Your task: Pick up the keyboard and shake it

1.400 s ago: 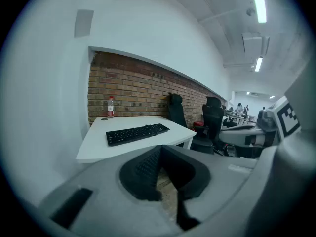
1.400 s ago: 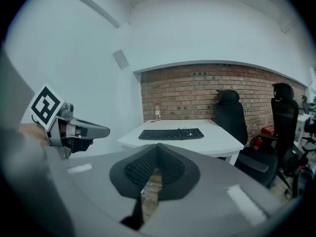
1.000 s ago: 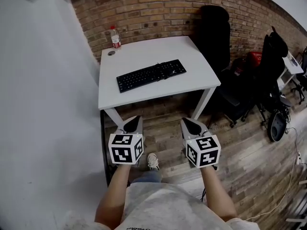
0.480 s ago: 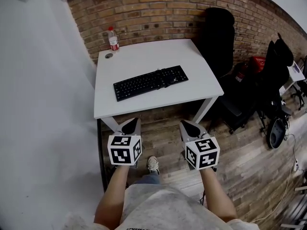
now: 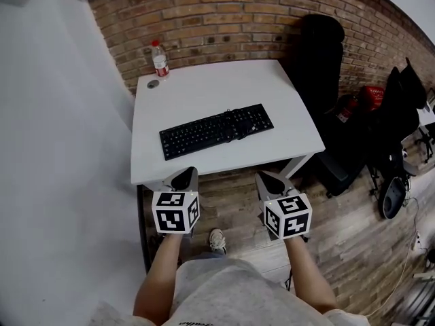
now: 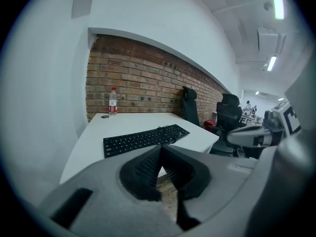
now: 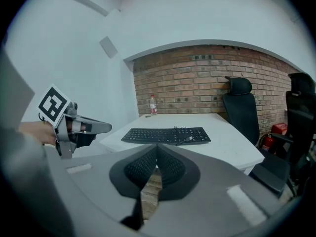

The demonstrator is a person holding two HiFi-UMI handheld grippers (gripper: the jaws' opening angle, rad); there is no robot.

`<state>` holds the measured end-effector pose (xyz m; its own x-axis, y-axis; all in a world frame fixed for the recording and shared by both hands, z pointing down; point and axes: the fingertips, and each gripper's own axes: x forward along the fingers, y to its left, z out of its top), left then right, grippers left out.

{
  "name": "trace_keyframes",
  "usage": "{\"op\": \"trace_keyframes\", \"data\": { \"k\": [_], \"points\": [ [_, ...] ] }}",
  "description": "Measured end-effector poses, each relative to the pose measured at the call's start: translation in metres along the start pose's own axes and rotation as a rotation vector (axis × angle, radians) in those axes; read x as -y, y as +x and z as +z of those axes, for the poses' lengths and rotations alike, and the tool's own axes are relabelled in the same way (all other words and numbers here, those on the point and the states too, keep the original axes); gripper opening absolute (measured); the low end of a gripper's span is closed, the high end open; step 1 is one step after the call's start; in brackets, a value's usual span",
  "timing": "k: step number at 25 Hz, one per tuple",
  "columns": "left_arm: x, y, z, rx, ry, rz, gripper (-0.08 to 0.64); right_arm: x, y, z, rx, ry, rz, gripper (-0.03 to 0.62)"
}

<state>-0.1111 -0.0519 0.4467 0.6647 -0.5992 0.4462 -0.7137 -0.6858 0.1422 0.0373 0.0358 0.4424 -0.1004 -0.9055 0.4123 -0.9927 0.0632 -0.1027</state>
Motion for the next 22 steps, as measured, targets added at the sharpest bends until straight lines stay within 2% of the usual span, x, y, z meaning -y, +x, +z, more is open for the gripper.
{"op": "trace_keyframes", "data": {
  "k": [22],
  "points": [
    [-0.078, 0.084, 0.031, -0.057, -0.031, -0.032, -0.009, 0.041, 0.103, 0.049, -0.053, 0.018, -0.058, 0.009]
  ]
}}
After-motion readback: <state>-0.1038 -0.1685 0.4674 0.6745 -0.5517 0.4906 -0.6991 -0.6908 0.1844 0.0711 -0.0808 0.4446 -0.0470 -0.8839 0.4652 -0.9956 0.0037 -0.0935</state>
